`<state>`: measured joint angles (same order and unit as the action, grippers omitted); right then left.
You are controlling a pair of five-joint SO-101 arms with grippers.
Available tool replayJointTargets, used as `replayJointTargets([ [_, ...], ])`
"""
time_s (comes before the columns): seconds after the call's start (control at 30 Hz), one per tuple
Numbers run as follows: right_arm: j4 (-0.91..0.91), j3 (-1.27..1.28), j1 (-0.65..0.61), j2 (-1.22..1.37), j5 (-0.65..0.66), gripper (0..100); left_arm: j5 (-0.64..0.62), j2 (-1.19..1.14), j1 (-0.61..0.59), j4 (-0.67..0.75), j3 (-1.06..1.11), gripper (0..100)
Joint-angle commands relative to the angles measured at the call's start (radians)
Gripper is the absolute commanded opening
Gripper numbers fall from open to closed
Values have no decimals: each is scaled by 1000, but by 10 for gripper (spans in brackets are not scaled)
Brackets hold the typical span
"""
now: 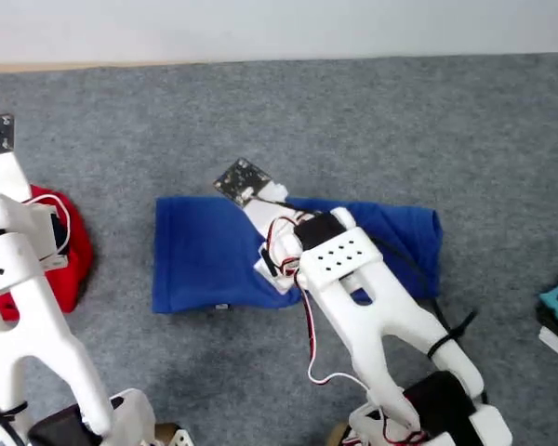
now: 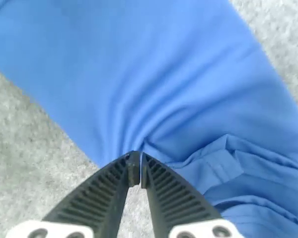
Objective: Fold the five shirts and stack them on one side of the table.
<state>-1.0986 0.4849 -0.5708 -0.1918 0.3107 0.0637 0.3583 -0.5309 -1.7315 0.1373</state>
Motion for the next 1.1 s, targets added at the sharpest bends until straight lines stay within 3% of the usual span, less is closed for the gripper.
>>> replayJointTargets([
  [0.0,41,-17,-2,58,-5,10,9,34,-9,-20,-7,44],
  [0.23,25,-97,4,197,-43,9,9,41,-60,-21,-25,44],
  [0.4,-38,-316,16,219,-219,13,12,95,-230,-2,-36,46],
  [0.57,-39,-520,10,288,-450,13,92,115,-411,5,-30,47],
  [0.8,-79,-730,-62,458,-649,17,189,114,-643,5,41,47],
  [1.0,-292,-1003,-182,685,-770,234,201,114,-692,8,104,47],
  [1.07,-363,-1134,-217,756,-779,257,201,114,-687,9,116,47],
])
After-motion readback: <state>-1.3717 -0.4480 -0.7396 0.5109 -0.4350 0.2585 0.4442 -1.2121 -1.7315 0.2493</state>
